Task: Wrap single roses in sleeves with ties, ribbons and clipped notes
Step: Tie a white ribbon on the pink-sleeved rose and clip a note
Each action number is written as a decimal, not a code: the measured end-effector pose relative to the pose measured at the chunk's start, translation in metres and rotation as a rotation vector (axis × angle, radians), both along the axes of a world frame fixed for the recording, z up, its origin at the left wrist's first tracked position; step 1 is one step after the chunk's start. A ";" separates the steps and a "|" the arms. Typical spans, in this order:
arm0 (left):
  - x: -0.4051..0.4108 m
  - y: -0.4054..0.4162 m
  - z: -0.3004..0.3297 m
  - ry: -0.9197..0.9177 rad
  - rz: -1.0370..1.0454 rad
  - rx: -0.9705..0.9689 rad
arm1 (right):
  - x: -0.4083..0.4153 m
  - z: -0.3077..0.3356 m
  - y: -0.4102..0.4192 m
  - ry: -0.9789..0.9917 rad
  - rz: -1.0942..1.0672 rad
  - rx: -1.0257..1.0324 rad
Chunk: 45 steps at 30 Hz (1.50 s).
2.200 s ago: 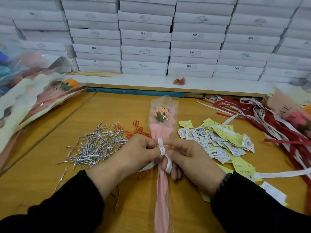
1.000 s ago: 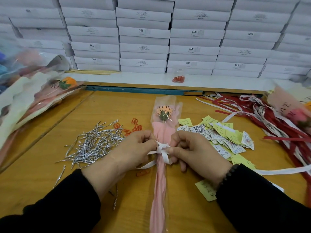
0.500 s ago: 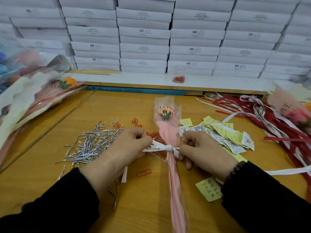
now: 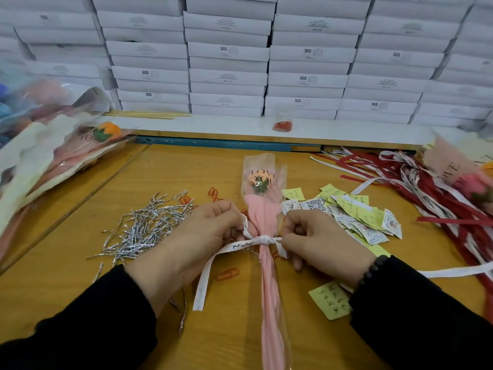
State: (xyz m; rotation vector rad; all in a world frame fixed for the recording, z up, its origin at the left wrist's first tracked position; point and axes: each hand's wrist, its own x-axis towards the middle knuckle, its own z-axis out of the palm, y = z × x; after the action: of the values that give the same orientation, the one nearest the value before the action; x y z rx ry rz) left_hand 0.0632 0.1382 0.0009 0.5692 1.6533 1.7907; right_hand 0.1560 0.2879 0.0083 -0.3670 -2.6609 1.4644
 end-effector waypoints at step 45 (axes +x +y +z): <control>-0.010 0.005 -0.013 0.106 0.275 -0.023 | 0.001 -0.015 0.026 0.187 0.111 -0.610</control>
State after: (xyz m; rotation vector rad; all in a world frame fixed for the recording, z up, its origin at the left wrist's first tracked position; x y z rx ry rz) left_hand 0.0535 0.1428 -0.0120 0.4499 1.8980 1.9598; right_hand 0.1571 0.3138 -0.0064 -0.1043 -2.0727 2.2047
